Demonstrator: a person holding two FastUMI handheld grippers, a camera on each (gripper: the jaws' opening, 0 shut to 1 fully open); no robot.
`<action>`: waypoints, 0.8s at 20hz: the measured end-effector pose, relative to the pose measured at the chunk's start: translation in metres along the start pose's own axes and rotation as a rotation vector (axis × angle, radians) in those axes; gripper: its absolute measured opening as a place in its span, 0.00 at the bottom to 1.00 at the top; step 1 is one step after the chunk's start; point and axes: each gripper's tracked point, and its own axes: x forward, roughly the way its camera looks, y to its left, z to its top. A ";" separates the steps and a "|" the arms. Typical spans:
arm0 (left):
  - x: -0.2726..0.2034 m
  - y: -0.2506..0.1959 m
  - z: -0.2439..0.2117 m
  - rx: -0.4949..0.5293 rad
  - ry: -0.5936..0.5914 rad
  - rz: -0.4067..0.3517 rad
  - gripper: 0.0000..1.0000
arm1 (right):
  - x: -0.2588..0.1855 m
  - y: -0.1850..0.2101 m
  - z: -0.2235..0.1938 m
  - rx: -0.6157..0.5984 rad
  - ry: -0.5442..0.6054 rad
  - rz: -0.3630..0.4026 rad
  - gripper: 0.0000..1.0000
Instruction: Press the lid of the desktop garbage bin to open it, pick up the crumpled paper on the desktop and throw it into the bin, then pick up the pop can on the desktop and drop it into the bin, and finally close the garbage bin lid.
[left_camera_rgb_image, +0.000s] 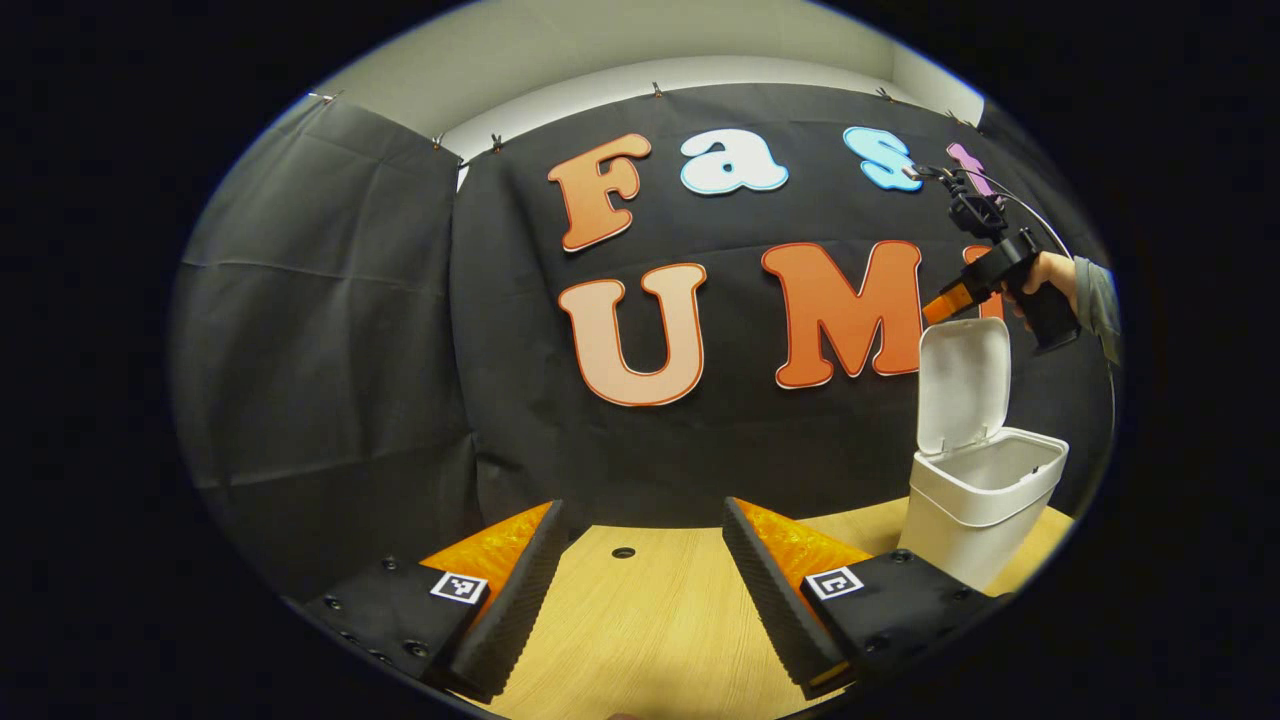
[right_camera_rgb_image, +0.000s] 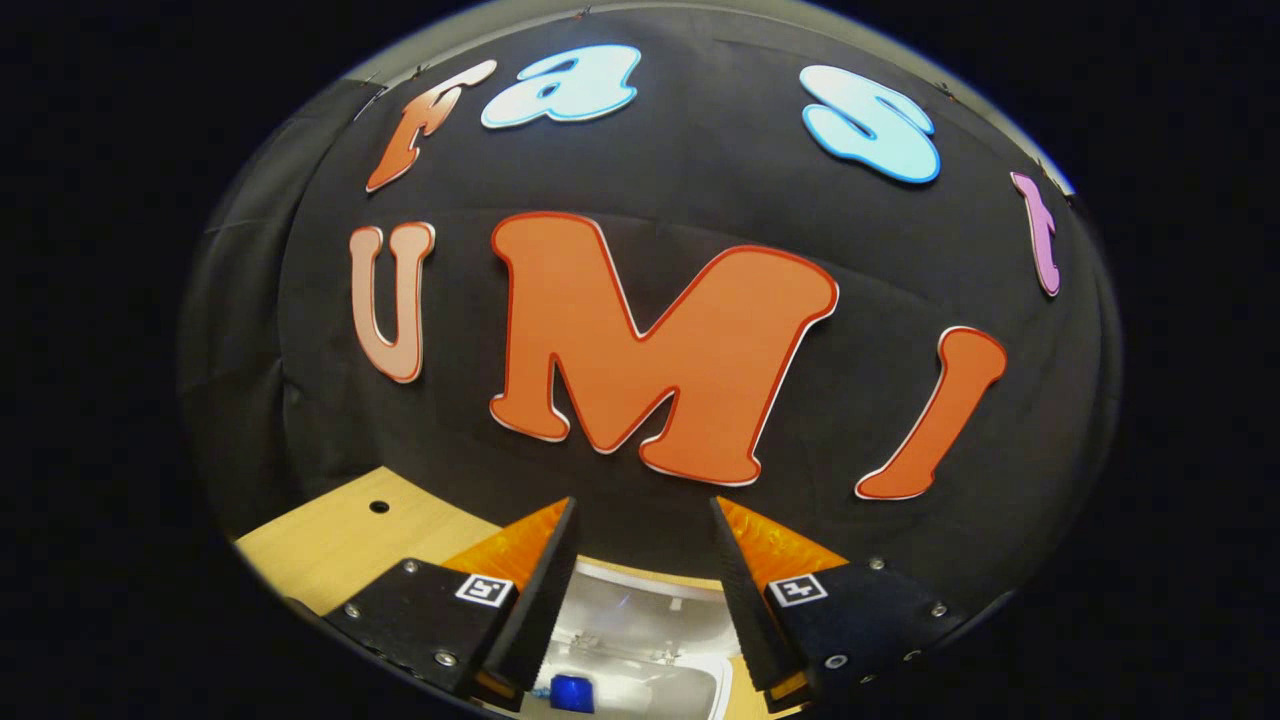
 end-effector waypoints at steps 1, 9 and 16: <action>0.001 0.000 0.000 0.002 0.004 -0.002 1.00 | 0.001 0.001 -0.001 0.002 0.012 0.006 0.78; 0.012 -0.026 -0.007 0.013 0.033 -0.057 1.00 | -0.021 0.017 -0.038 0.037 0.107 0.073 0.77; 0.015 -0.055 -0.013 0.036 0.055 -0.122 1.00 | -0.051 0.023 -0.074 0.043 0.140 0.103 0.78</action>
